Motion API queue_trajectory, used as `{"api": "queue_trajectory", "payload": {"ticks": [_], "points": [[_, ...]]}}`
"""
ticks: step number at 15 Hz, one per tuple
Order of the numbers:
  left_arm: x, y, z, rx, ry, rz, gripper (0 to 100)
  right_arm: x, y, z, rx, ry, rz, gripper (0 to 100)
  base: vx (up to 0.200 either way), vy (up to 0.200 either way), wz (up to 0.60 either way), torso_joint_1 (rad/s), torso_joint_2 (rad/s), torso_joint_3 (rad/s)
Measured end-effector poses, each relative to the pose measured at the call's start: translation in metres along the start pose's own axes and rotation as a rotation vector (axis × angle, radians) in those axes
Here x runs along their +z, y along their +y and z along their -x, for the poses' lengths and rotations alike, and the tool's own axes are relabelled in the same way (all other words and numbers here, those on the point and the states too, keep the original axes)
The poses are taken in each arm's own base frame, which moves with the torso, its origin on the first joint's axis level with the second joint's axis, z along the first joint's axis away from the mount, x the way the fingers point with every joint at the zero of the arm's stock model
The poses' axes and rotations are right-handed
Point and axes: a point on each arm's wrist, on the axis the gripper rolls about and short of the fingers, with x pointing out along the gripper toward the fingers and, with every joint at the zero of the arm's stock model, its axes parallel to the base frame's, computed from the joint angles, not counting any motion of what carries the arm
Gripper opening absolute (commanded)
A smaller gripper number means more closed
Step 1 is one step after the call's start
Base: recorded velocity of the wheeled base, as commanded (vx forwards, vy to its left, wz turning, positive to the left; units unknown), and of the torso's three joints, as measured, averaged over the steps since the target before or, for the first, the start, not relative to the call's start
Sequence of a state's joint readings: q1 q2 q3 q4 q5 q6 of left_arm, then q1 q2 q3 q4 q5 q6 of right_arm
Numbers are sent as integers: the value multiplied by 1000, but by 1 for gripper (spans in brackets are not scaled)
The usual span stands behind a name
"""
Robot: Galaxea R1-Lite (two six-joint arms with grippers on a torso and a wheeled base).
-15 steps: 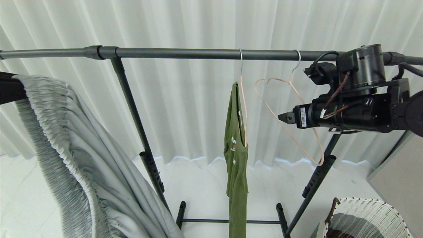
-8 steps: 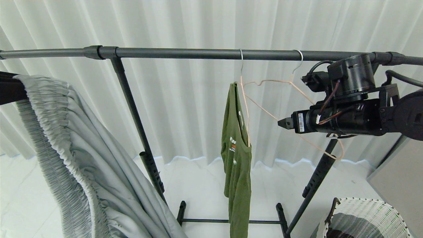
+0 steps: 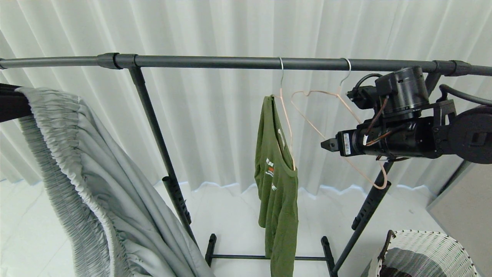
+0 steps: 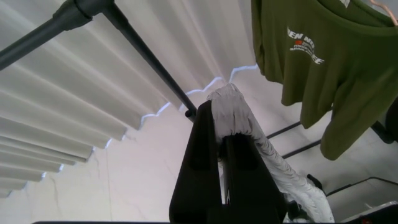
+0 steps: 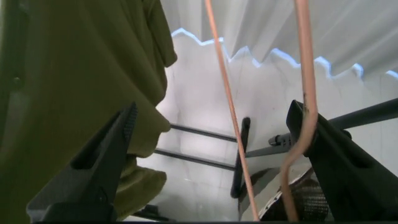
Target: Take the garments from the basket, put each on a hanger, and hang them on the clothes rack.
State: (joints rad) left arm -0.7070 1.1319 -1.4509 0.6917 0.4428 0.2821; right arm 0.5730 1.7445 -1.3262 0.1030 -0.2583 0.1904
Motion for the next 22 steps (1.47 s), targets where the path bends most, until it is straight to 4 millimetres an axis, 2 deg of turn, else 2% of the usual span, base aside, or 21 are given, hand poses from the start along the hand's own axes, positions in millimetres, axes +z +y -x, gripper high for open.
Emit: {"api": "queue_trajectory", "payload": {"ticks": [9, 13, 19, 22], "points": [[0, 0, 0, -1, 0, 0, 0, 6, -7, -5, -24, -11, -11, 0, 0, 0, 0, 0, 0, 0], [0, 0, 0, -2, 0, -2, 0, 10, -9, 2, -28, -29, -16, 0, 0, 0, 0, 0, 0, 0], [-1, 0, 1, -1, -3, 1, 0, 19, -16, 40, -15, -106, -36, 0, 0, 0, 0, 0, 0, 0], [-1, 1, 2, 1, -5, 1, 0, 16, -21, 64, -6, -132, -32, 0, 0, 0, 0, 0, 0, 0]]}}
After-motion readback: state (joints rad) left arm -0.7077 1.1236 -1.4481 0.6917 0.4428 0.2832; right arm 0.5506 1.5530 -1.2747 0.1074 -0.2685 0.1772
